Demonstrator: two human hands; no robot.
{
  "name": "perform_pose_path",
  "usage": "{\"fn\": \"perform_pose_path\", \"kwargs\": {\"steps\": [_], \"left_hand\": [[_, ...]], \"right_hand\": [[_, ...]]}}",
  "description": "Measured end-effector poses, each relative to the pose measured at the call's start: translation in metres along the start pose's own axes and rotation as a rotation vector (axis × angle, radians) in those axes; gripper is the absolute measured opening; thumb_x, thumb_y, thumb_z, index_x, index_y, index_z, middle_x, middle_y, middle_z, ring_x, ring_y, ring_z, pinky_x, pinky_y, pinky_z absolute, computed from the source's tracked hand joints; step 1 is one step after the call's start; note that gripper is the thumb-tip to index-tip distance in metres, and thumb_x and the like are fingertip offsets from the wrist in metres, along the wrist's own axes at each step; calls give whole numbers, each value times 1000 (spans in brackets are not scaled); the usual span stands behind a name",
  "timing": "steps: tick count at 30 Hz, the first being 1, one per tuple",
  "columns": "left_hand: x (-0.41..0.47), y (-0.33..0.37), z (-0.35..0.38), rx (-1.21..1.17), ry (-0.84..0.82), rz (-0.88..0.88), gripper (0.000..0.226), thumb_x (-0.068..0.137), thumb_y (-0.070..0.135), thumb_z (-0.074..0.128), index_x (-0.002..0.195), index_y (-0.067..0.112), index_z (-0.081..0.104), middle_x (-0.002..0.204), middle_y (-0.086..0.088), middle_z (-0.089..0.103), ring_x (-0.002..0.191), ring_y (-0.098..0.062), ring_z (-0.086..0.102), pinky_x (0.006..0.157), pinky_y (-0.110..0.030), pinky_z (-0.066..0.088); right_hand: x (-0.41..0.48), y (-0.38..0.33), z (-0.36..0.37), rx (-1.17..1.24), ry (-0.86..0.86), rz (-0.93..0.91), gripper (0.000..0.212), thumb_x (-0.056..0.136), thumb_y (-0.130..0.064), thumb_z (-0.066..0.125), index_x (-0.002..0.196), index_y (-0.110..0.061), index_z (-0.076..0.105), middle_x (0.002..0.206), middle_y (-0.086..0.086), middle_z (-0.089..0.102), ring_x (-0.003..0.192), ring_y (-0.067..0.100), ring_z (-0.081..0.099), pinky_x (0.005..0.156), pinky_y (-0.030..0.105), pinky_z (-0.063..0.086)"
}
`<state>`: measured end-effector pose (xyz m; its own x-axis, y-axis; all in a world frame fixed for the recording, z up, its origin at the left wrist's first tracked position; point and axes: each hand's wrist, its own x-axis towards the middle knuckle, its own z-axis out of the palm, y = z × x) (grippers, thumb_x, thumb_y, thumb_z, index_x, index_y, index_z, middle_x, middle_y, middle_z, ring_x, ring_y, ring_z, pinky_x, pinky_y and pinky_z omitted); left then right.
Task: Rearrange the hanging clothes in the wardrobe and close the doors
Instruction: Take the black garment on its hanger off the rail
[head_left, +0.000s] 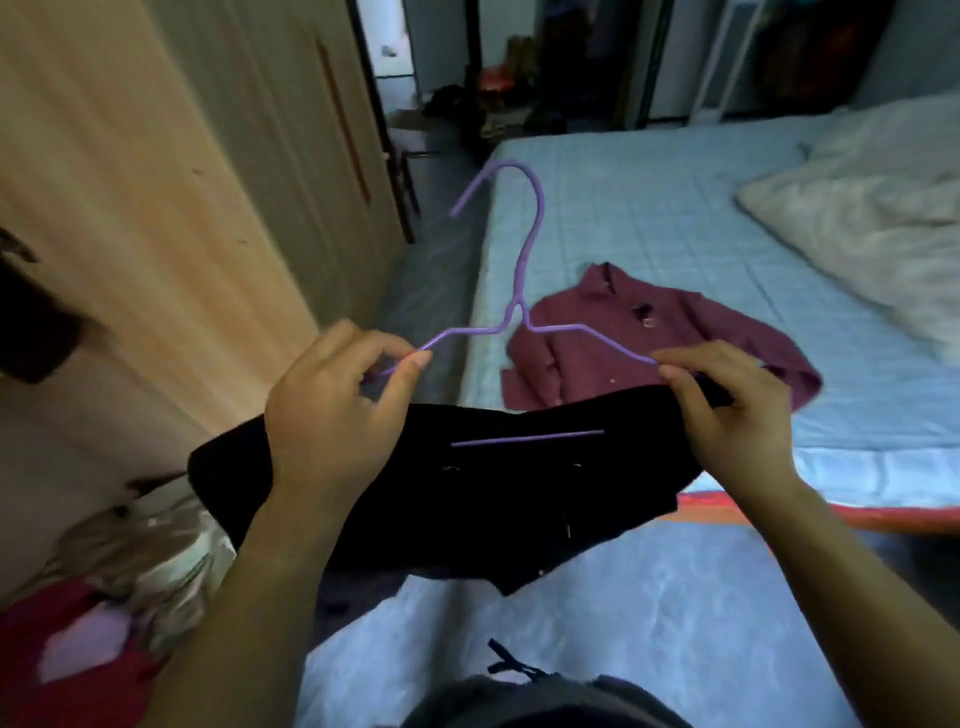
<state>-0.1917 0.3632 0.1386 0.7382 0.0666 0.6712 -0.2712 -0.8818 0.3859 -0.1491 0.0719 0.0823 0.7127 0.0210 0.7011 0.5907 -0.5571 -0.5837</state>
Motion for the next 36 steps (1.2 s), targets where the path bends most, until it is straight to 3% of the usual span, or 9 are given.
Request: {"fn": "perform_pose_path", "kwargs": {"steps": [5, 8, 12, 17, 21, 24, 28, 36], "left_hand": [[-1, 106, 111, -274, -168, 61, 23, 84, 41, 60, 77, 21, 68, 72, 5, 53, 64, -12, 51, 59, -32, 42], [1, 173, 164, -402, -278, 114, 22, 84, 42, 60, 77, 23, 67, 72, 10, 50, 64, -7, 50, 60, -25, 41], [8, 254, 223, -547, -391, 182, 21, 84, 42, 61, 76, 24, 66, 66, 14, 46, 62, 2, 48, 61, -12, 35], [25, 333, 293, -672, -478, 260, 20, 84, 38, 63, 74, 21, 65, 66, 10, 49, 62, -2, 49, 62, -20, 38], [45, 384, 360, -736, -489, 288, 26, 84, 44, 57, 75, 20, 64, 69, 4, 55, 63, -9, 50, 63, -28, 41], [72, 419, 416, -753, -503, 281, 29, 83, 48, 53, 76, 22, 63, 65, 6, 48, 62, -8, 48, 60, -26, 38], [120, 459, 477, -776, -524, 209, 18, 85, 45, 59, 75, 30, 58, 68, 6, 50, 63, -8, 49, 60, -26, 40], [190, 476, 572, -727, -524, 95, 13, 88, 37, 63, 76, 36, 56, 72, 4, 54, 67, -10, 51, 62, -25, 42]], "right_hand": [[-48, 67, -132, -246, 128, 143, 16, 91, -15, 58, 86, -5, 70, 85, -4, 64, 80, 6, 57, 80, 17, 42], [-70, 93, -206, -365, 208, 199, 12, 90, -11, 60, 85, -6, 70, 85, -2, 65, 77, 14, 59, 78, 24, 44], [-83, 116, -288, -552, 314, 235, 11, 89, -10, 61, 87, -4, 71, 85, 0, 65, 79, 15, 58, 83, 19, 40], [-78, 159, -367, -737, 362, 252, 9, 89, -9, 63, 88, -6, 72, 86, 4, 68, 79, 23, 60, 82, 24, 40], [-57, 213, -414, -814, 366, 258, 10, 90, -11, 63, 90, -7, 73, 87, 7, 70, 81, 25, 61, 81, 28, 42], [-25, 262, -441, -840, 365, 234, 10, 89, -11, 63, 89, -6, 72, 86, 7, 69, 80, 25, 61, 81, 33, 44], [31, 325, -471, -873, 372, 230, 10, 89, -11, 63, 89, -7, 72, 84, 8, 69, 79, 25, 60, 80, 34, 44], [130, 452, -485, -781, 233, 195, 14, 92, -15, 60, 93, -9, 72, 85, 11, 69, 78, 28, 61, 77, 40, 46]]}}
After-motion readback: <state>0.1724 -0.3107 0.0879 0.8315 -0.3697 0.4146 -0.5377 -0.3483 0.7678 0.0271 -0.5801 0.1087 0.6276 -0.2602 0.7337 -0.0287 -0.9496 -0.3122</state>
